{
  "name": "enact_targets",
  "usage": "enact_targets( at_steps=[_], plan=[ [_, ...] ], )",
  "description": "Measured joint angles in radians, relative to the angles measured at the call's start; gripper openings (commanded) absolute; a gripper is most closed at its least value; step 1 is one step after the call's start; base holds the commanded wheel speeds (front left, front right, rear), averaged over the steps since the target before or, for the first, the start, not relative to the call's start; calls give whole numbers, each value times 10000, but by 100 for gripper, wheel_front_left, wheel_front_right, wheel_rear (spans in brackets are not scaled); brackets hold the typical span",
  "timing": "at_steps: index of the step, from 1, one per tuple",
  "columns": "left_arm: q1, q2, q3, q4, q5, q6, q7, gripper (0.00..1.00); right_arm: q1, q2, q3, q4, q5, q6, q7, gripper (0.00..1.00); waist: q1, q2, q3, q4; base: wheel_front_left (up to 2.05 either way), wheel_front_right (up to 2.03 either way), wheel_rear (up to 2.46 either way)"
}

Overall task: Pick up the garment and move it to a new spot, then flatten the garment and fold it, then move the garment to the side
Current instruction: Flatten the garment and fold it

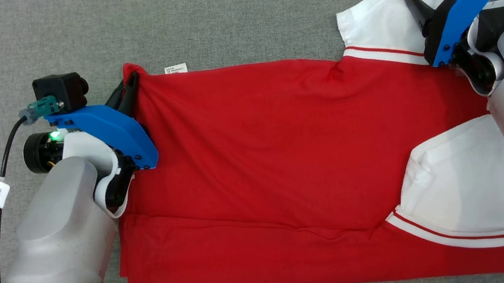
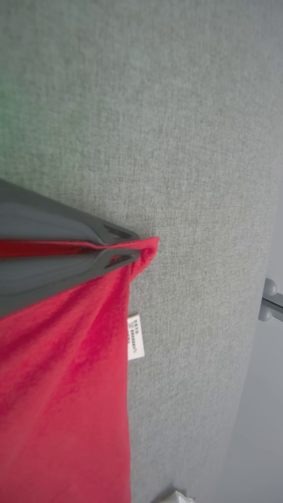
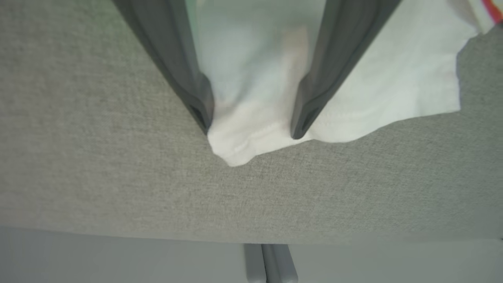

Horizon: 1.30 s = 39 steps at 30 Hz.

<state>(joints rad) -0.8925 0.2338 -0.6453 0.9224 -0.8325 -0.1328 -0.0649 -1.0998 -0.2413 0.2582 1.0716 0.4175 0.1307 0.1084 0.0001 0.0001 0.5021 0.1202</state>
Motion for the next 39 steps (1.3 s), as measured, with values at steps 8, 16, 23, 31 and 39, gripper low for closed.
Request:
enact_targets(
  at_steps=[8, 16, 23, 31, 39],
  plan=[
    [133, 313, -276, 59, -412, 2, -516, 0, 27, -35, 930, -29, 506, 0, -1062, 0, 1, 1, -313, -151, 0, 0, 0],
    [563, 727, -416, -19, -568, 4, -1127, 0, 1208, -430, 1758, -1116, 1641, 0, -2529, 0, -2, 0, -1129, -419, 0, 0, 0],
    [1356, 1055, -291, -535, -642, 96, -1605, 0, 2637, -901, 2288, -2506, 2591, 0, -3279, 0, -2, 0, -1701, -723, 0, 0, 0],
    [3153, 1446, 71, -1712, -828, 596, -1873, 0, 4987, -1413, 2347, -4406, 3388, 0, -3653, 0, -2, -1, -2329, -1100, 0, 0, 0],
    [4788, 1808, 343, -3413, -903, 1256, -1937, 0, 7510, -1392, 1160, -6036, 3471, 0, -3695, 0, -2, -1, -2616, -1195, 0, 0, 0]
  ],
)
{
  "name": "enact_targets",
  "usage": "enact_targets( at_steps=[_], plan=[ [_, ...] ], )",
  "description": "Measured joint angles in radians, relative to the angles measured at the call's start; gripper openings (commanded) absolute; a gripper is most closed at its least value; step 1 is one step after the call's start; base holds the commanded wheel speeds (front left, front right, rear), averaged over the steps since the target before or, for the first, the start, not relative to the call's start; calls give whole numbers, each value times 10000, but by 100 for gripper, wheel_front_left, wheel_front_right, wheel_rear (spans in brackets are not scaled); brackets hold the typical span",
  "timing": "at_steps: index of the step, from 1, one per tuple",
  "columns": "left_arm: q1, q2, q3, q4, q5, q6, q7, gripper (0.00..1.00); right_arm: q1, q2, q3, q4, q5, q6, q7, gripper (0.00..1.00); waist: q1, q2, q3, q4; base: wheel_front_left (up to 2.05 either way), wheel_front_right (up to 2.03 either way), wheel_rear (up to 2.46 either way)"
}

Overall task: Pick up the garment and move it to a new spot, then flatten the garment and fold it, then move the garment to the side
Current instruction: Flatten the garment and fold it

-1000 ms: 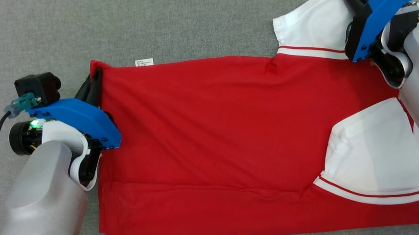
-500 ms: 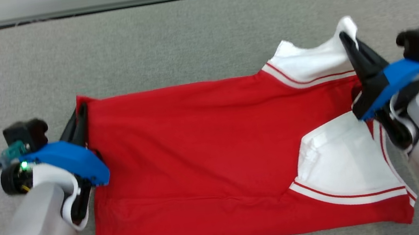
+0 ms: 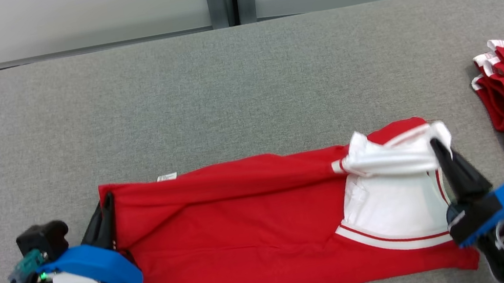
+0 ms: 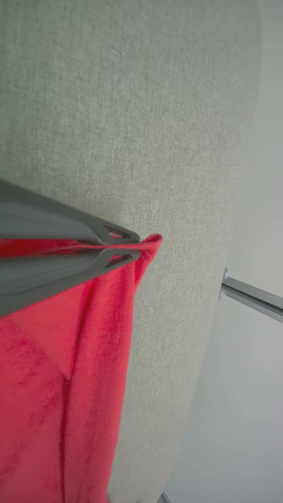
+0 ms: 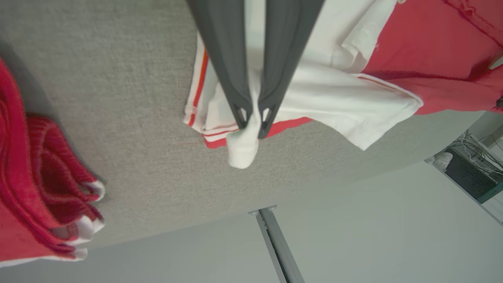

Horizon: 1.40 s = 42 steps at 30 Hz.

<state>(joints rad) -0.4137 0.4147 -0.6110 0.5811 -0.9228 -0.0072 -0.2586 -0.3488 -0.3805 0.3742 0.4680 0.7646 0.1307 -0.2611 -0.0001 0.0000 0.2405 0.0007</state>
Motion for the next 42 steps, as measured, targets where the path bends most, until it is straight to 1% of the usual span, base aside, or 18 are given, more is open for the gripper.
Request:
enact_targets(
  at_steps=[5, 6, 7, 8, 9, 14, 17, 20, 23, 27, 31, 34, 38, 42],
  plan=[
    [977, 341, 44, -1202, 12, 537, 31, 0, 1382, 385, -598, -560, -268, 0, -2, 0, 0, -1, -152, -55, 0, 0, 0],
    [1187, 407, 36, -1413, -8, 627, 105, 0, 1605, 462, -644, -581, -303, 0, -2, 19, 0, -1, -186, -61, 0, 0, 0],
    [1380, 472, -15, -1613, -21, 704, 232, 9, 1825, 546, -708, -602, -322, 0, -2, 48, 0, -1, -221, -62, 0, 0, 0],
    [1584, 514, -61, -1814, -71, 740, 353, 40, 2022, 623, -750, -614, -322, 0, -2, 100, 0, -1, -254, -65, 0, 0, 0],
    [1770, 533, -84, -2008, -157, 828, 433, 99, 2177, 698, -800, -640, -351, 0, -2, 100, 0, -1, -281, -66, 0, 0, 0],
    [2546, 729, -132, -2755, -261, 1273, 587, 100, 2864, 986, -1227, -955, -723, 0, -2, 100, 0, -1, -452, -51, 0, 0, 0],
    [2867, 848, -21, -3191, -21, 1724, 351, 100, 3250, 1162, -1718, -1496, -1279, 0, -2, 100, 1, -1, -555, -39, 0, 0, 0],
    [3127, 988, 178, -3649, 535, 2293, 107, 100, 3630, 1346, -2422, -2125, -2100, 0, 0, 100, 0, -1, -660, -36, 0, 0, 0],
    [3243, 970, 462, -4282, 1262, 2807, 0, 100, 3902, 1691, -3195, -2928, -3112, 0, 117, 100, 1, -1, -797, -37, 0, 0, 0],
    [3289, 777, 917, -5202, 2297, 3162, -29, 100, 3987, 2057, -3910, -4096, -4169, 0, 796, 100, 0, -1, -995, -35, 0, 0, 0],
    [3437, 543, 1294, -5850, 3292, 3223, -31, 100, 4084, 2318, -4211, -5122, -4878, 0, 1555, 100, 0, -1, -1200, -53, 0, 0, 0],
    [3567, 426, 1432, -6004, 3695, 3051, -31, 100, 4215, 2418, -4339, -5609, -5106, 0, 2004, 100, 0, -1, -1281, -60, 0, 0, 0],
    [3710, 295, 1592, -5927, 3921, 2813, -31, 100, 4334, 2512, -4389, -5917, -5175, 0, 2359, 100, 1, -1, -1309, -53, 0, 0, 0],
    [3753, 178, 1808, -5793, 4157, 2679, -31, 100, 4396, 2617, -4397, -6094, -5252, 0, 2527, 100, 1, -1, -1300, -47, 0, 0, 0]
  ],
)
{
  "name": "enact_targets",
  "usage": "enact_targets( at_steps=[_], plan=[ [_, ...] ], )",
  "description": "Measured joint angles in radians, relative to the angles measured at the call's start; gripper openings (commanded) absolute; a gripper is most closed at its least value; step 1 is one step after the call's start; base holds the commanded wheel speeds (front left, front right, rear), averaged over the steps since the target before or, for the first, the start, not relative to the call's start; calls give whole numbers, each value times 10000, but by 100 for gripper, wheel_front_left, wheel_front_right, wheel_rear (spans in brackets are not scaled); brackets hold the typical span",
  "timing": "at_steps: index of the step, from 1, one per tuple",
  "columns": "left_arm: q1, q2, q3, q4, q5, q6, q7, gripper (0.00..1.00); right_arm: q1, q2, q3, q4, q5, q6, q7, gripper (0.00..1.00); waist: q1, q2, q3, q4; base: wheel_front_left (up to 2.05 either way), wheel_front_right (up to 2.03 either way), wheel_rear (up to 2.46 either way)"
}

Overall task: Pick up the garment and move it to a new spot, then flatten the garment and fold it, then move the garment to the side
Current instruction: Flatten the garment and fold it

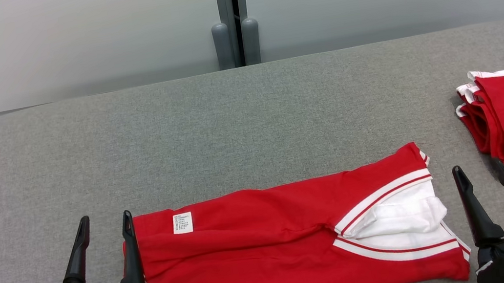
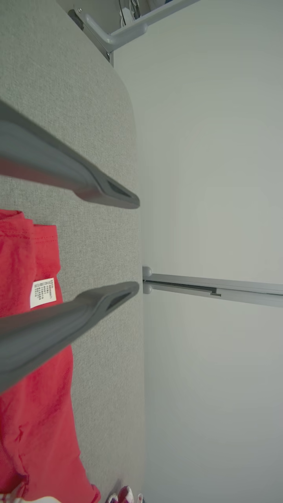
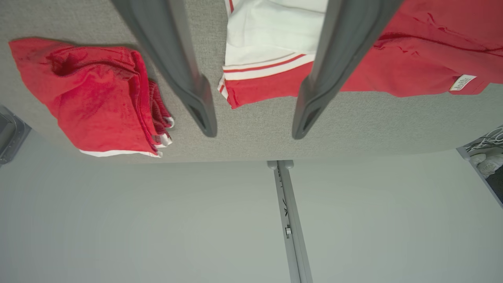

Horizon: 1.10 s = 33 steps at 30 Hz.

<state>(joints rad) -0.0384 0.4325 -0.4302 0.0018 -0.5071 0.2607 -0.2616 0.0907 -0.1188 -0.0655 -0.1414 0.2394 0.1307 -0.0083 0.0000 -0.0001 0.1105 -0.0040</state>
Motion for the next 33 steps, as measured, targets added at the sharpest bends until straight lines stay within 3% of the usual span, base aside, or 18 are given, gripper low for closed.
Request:
enact_targets(
  at_steps=[11, 23, 27, 28, 29, 30, 33],
  plan=[
    [22, -424, 497, -48, 500, -324, 0, 100, -10, -19, -242, 232, -71, 0, 249, 100, 0, 1, 215, 148, 0, 0, 0],
    [-728, -1223, 1193, -182, 1264, -970, 0, 100, -969, -140, -125, 4523, 65, 0, 4, 100, 1, 4, 989, 850, 0, 0, 0],
    [-755, -1469, 1423, -136, 1488, -1229, 0, 100, -1398, -161, 148, 5411, 464, -13, -157, 100, 0, 2, 1104, 1051, 0, 0, 0],
    [-755, -1521, 1486, -125, 1532, -1290, 0, 100, -1465, -192, 242, 5524, 564, -19, -188, 64, 0, 2, 1116, 1074, 0, 0, 0],
    [-752, -1576, 1542, -113, 1586, -1323, 0, 100, -1521, -234, 320, 5632, 654, -21, -190, 37, 0, 2, 1120, 1089, 0, 0, 0],
    [-748, -1628, 1595, -94, 1632, -1386, 0, 100, -1564, -288, 407, 5712, 771, -27, -188, 0, -1, 2, 1118, 1096, 0, 0, 0],
    [-695, -1779, 1755, -29, 1755, -1526, 0, 100, -1652, -407, 719, 5783, 1011, -35, -234, 0, -1, 2, 1089, 1105, 0, 0, 0]
  ],
)
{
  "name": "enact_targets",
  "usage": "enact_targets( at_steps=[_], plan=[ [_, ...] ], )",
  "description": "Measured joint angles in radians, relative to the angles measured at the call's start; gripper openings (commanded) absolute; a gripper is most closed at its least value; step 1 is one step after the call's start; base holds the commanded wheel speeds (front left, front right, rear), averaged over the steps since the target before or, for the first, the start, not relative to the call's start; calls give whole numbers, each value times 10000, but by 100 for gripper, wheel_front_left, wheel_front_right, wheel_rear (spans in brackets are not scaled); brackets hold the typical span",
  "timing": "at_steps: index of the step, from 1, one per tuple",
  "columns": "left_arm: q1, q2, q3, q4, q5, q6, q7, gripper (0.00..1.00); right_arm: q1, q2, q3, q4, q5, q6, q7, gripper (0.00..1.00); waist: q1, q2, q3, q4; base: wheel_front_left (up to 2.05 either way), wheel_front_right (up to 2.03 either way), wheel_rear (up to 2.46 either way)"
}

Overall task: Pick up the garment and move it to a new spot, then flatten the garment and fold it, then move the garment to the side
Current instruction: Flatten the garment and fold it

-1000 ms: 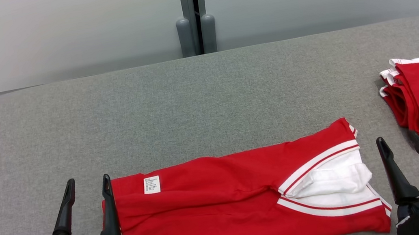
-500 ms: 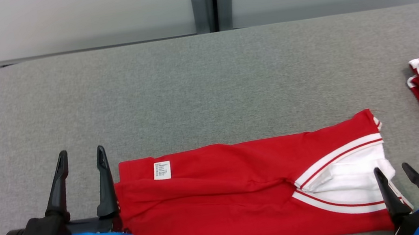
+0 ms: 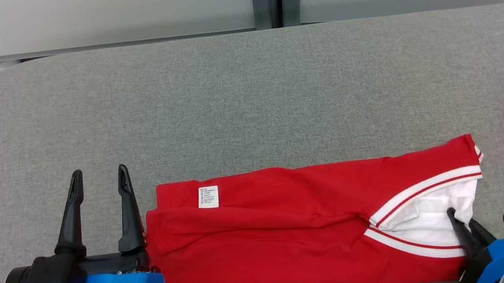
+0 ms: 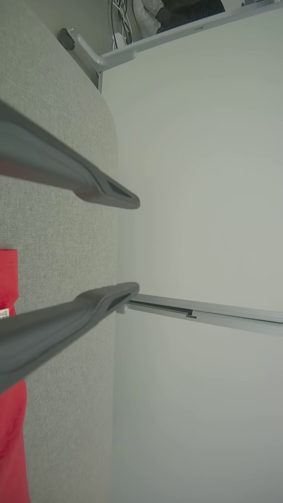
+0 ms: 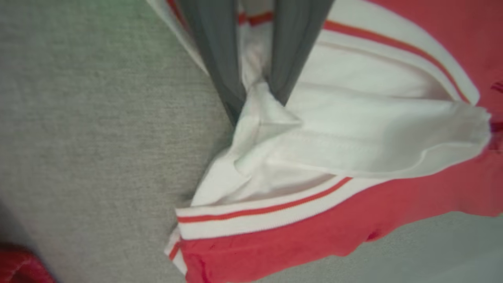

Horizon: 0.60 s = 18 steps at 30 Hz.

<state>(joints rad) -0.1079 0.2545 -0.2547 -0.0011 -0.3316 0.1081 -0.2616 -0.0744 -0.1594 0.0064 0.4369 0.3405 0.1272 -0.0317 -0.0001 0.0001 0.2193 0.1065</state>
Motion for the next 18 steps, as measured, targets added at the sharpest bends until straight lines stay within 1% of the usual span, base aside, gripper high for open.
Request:
enact_targets(
  at_steps=[4, 7, 12, 18],
  plan=[
    [111, -127, 232, 81, 174, -121, 0, 100, 6, -98, 251, -161, 140, 21, -238, 0, 1, 1, -99, -55, 0, 0, 0],
    [253, -230, 370, 123, 259, -211, 0, 100, 104, -247, 194, -466, 109, 35, -268, 0, 2, 1, -227, -169, 0, 0, 0],
    [422, -372, 489, 165, 395, -336, 0, 100, 406, -545, -276, -890, 121, 38, -63, 0, 1, 1, -457, -413, 0, 0, 0],
    [502, -514, 560, 224, 506, -520, 0, 100, 801, -823, -1007, -872, 353, 36, 192, 0, 0, 1, -697, -609, 0, 0, 0]
  ],
)
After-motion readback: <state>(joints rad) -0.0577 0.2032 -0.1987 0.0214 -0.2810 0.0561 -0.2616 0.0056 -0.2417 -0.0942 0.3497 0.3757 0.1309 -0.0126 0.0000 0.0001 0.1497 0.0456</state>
